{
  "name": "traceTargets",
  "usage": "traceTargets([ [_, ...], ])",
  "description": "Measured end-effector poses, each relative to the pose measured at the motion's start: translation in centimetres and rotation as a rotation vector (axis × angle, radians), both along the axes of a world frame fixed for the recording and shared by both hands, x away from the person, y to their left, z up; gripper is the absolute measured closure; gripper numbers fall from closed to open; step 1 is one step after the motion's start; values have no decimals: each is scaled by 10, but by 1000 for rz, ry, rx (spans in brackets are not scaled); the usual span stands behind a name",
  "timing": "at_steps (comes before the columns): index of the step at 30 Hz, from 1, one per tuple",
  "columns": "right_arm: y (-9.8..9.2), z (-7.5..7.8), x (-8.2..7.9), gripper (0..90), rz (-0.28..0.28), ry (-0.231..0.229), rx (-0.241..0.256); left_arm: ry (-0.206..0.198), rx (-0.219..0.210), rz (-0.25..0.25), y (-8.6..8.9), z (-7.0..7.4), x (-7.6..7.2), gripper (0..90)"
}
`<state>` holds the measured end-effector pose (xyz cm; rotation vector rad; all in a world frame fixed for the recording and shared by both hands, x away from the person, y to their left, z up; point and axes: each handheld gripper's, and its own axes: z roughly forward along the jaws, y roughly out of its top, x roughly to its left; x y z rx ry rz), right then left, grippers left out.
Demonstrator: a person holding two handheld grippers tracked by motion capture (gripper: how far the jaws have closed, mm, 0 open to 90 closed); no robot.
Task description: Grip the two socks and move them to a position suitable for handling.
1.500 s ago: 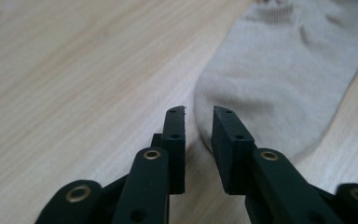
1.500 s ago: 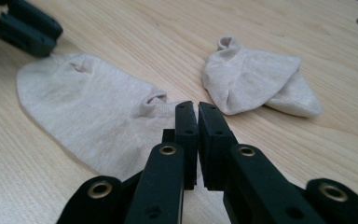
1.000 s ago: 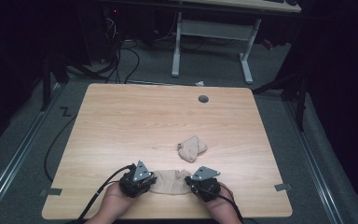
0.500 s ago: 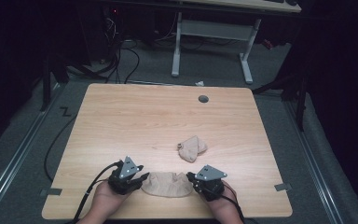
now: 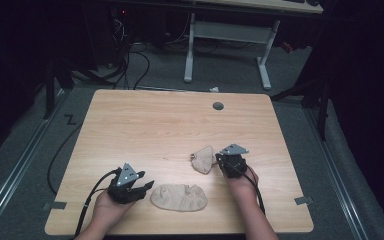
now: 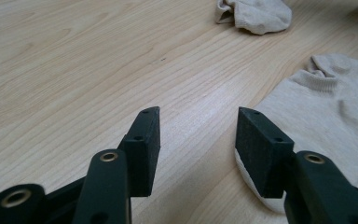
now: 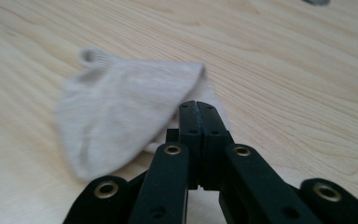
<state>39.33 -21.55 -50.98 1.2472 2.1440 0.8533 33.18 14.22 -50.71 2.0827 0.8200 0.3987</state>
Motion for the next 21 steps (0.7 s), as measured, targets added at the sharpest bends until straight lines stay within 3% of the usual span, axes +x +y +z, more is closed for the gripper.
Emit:
traceTargets([
  [3,0,-8,8,898,2,27,-27,3,-2,-1,1,-1,0,503],
  [7,3,-13,5,896,23,50,-44,14,2,-5,2,-2,1,503],
  [16,9,-13,-19,882,91,60,-14,16,-15,-15,-1,-1,-1,499],
  [21,17,-12,-34,862,129,51,-30,23,-7,-27,-4,-3,0,499],
])
